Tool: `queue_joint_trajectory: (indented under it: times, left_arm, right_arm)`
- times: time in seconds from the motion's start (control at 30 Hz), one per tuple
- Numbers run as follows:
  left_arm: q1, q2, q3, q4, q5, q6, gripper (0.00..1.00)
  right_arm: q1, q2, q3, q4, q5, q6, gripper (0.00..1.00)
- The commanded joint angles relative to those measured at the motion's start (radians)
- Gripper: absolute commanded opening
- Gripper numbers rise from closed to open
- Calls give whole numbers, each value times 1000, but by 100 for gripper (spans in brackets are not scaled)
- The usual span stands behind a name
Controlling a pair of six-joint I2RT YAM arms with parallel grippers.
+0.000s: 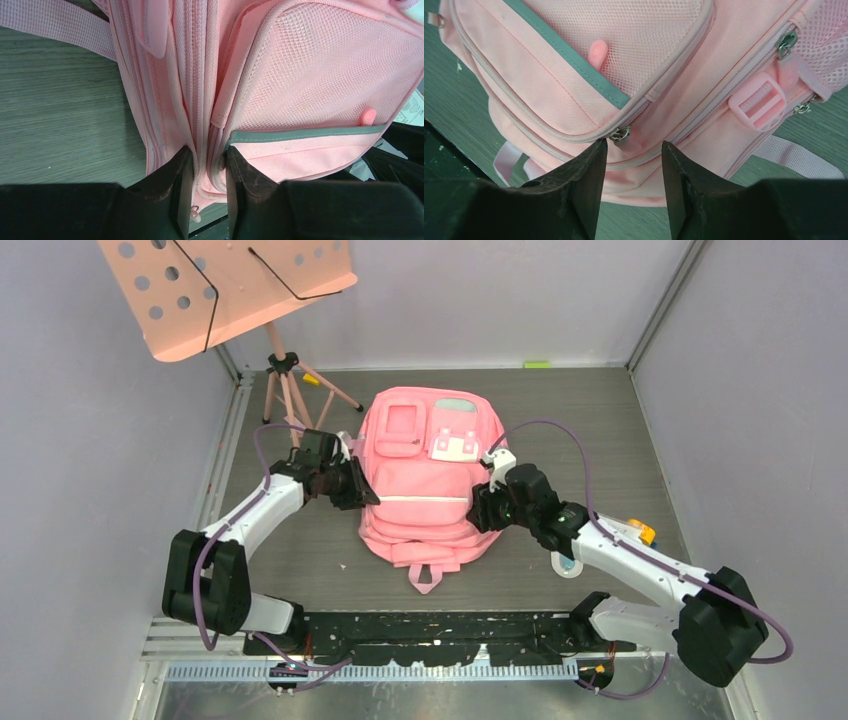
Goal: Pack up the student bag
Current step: Unzip the student bag at the center of the board.
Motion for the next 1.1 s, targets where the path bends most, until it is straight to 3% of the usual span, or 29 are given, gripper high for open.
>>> queue_joint_trajectory:
  times: [0.0, 0.17, 0.57, 0.8, 1.07]
  left_arm:
    - [10, 5, 49, 83, 3, 2, 0]
    - [9, 2, 51, 74, 0, 8, 0]
    - [8, -32, -5, 148, -23, -48, 0]
    - [-13, -92, -68, 219, -126, -116, 0]
    - [-54, -110, -98, 279, -217, -163, 0]
  right_arm:
    - [-3, 55, 33, 87, -14, -57, 51]
    - [-3, 101, 40, 94, -43, -57, 50]
    - [-2, 126, 51, 38, -106, 9, 4]
    - [87, 77, 34, -26, -34, 81, 1]
    - [256, 59, 47, -48, 183, 198, 1]
